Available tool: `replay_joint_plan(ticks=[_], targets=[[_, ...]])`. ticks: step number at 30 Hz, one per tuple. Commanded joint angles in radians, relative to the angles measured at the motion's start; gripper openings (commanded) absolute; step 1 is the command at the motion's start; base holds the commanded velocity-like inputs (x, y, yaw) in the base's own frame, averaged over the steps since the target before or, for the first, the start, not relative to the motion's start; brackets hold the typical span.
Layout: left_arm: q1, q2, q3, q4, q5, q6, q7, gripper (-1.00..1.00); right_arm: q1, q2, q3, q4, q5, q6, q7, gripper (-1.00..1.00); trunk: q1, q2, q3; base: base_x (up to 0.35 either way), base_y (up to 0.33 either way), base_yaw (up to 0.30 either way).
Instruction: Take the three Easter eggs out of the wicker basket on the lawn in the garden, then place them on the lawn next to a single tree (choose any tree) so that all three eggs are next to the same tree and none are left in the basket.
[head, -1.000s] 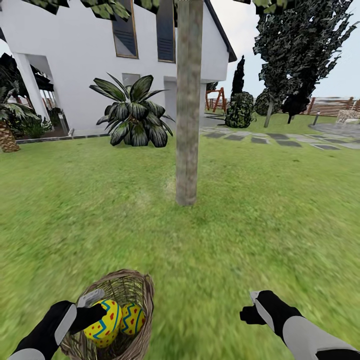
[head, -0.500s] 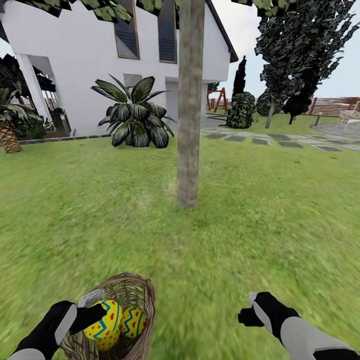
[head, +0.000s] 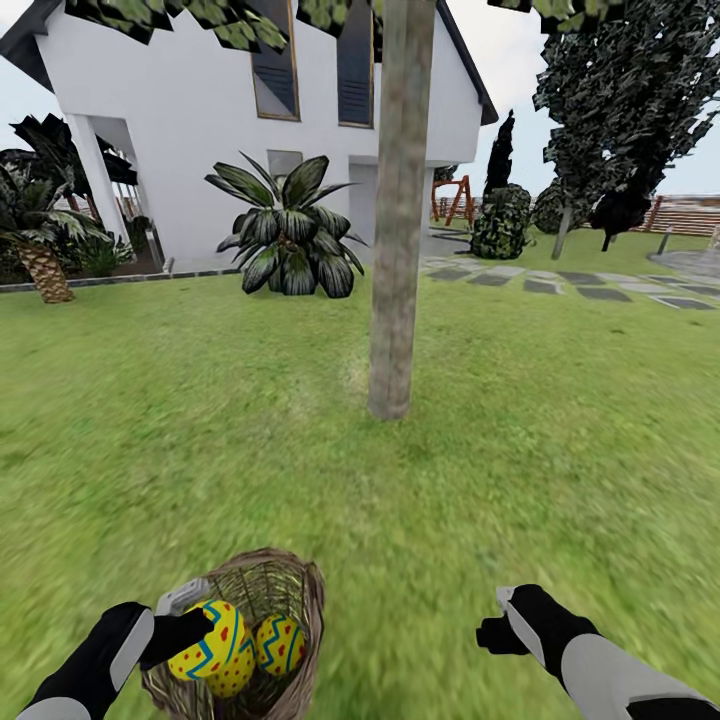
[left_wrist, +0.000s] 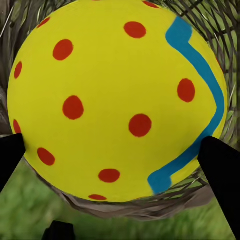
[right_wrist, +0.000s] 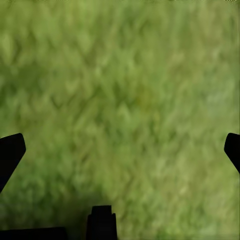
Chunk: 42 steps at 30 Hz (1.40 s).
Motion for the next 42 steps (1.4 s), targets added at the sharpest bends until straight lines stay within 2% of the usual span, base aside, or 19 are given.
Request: replay_joint_plan(ticks=[1, 11, 25, 42], targets=[[0.0, -0.001, 0.005, -0.001, -0.004, 0.006, -0.006, -1.0, 0.0, -0.001, 0.008, -0.002, -0.005, 0.006, 0.001, 1.0, -0.004, 0.007, 0.002, 0.0, 0.0, 0.0], [-0.001, -0.001, 0.005, -0.001, -0.004, 0.006, -0.006, -1.0, 0.0, 0.001, 0.01, -0.002, -0.004, 0.006, 0.0, 1.0, -0.042, 0.077, 0.034, 0.0, 0.0, 0.16], [0.0, -0.005, 0.003, 0.006, -0.005, 0.006, -0.006, -1.0, 0.0, 0.002, 0.01, -0.002, -0.004, 0.006, 0.002, 1.0, -0.096, 0.175, 0.077, 0.0, 0.0, 0.032], [-0.001, -0.005, 0.003, 0.007, -0.005, 0.006, -0.006, -1.0, 0.0, 0.011, 0.011, 0.0, -0.004, 0.006, 0.002, 1.0, -0.161, 0.294, 0.131, 0.0, 0.0, 0.251]])
